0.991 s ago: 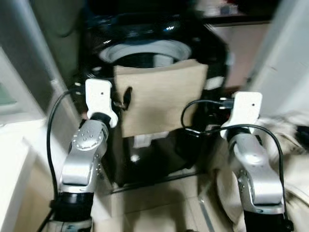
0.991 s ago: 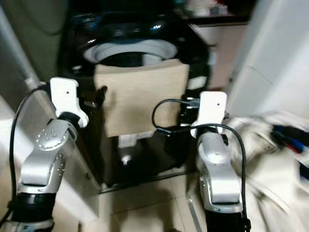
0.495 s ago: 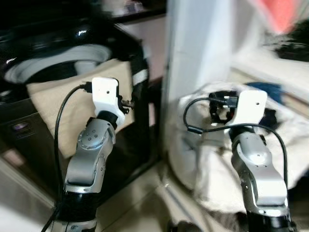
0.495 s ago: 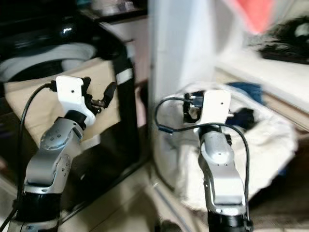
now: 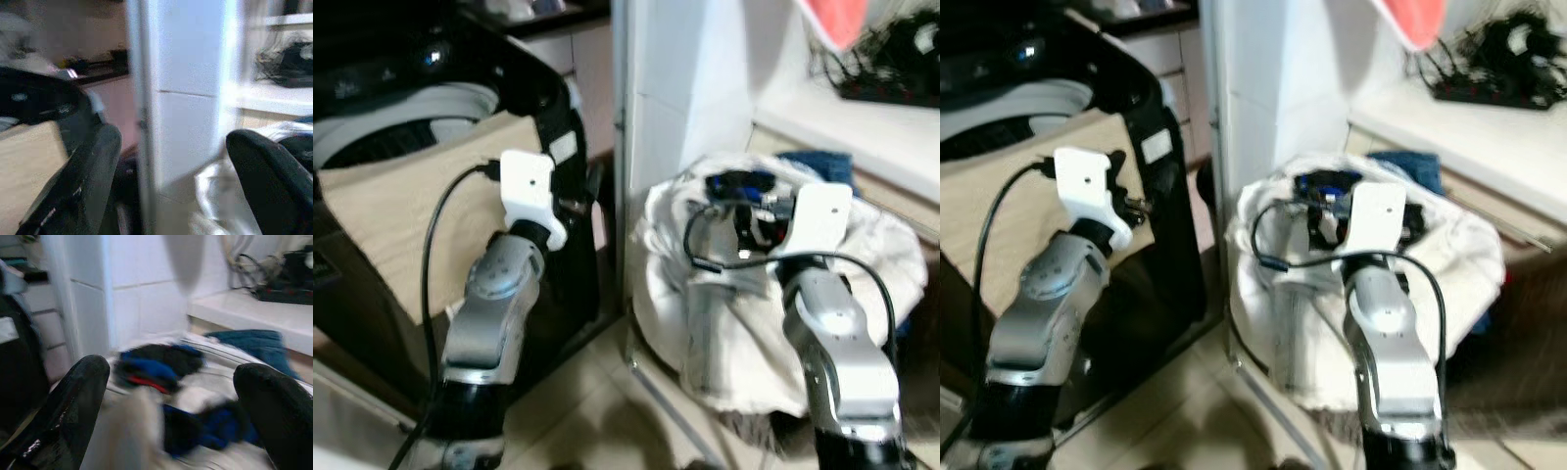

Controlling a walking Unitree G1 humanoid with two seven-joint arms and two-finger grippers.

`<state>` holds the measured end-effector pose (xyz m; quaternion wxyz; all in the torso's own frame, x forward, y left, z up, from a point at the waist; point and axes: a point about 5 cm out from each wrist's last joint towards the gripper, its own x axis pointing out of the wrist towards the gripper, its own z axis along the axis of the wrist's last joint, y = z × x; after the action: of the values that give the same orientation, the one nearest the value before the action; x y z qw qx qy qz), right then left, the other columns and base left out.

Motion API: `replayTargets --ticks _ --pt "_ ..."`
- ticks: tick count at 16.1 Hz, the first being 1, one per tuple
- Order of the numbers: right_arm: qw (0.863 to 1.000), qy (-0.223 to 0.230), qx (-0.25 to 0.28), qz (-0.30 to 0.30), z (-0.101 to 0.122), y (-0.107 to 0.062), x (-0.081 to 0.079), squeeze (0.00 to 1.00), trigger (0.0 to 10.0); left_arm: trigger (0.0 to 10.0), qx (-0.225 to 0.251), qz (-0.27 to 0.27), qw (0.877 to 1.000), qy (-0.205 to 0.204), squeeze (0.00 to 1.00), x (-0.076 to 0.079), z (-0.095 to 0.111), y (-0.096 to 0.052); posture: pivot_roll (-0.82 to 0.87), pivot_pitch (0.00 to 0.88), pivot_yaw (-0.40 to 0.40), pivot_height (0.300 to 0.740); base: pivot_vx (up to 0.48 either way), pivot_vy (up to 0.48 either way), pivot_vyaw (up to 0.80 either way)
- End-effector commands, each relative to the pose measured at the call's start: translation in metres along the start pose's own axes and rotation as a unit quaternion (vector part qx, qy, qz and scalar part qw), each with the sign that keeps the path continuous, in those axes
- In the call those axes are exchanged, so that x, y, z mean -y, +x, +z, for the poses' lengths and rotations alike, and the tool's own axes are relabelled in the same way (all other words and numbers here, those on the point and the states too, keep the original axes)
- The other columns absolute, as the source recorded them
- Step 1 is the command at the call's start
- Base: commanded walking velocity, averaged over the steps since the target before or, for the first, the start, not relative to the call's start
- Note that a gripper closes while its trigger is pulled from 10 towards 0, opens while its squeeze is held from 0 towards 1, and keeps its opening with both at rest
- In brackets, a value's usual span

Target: Clothes washing

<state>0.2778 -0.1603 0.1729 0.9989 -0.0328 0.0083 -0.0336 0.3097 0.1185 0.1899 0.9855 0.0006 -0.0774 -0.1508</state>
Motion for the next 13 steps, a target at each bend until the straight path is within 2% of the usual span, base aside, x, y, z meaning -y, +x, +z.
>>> replayTargets --ticks 1,5,12,13 --pt "1.000 0.002 0.002 0.001 0.0020 -0.0018 -0.0008 0.00 10.0 10.0 -0.007 0.003 1.000 0.005 0.00 -0.0037 -0.0023 -0.0007 -0.10 0.000 0.022 0.740 0.000 0.274 0.00" --pt "1.000 0.014 0.000 -0.006 0.0014 -0.0026 0.0010 0.00 10.0 10.0 -0.009 0.000 1.000 0.005 0.00 -0.0031 -0.0036 -0.0002 -0.10 0.000 0.024 0.740 0.000 0.278 0.00" --pt "1.000 0.017 0.000 -0.006 0.0024 -0.0016 0.0014 0.00 10.0 10.0 -0.012 -0.002 1.000 0.003 0.00 -0.0022 -0.0050 -0.0002 -0.10 0.000 0.024 0.740 0.000 0.309 -0.78" --pt "1.000 0.011 0.000 0.002 0.0025 -0.0010 -0.0005 0.00 10.0 10.0 -0.012 -0.001 1.000 0.003 0.00 -0.0026 -0.0053 -0.0004 -0.10 0.000 0.024 0.740 0.000 0.345 0.00"
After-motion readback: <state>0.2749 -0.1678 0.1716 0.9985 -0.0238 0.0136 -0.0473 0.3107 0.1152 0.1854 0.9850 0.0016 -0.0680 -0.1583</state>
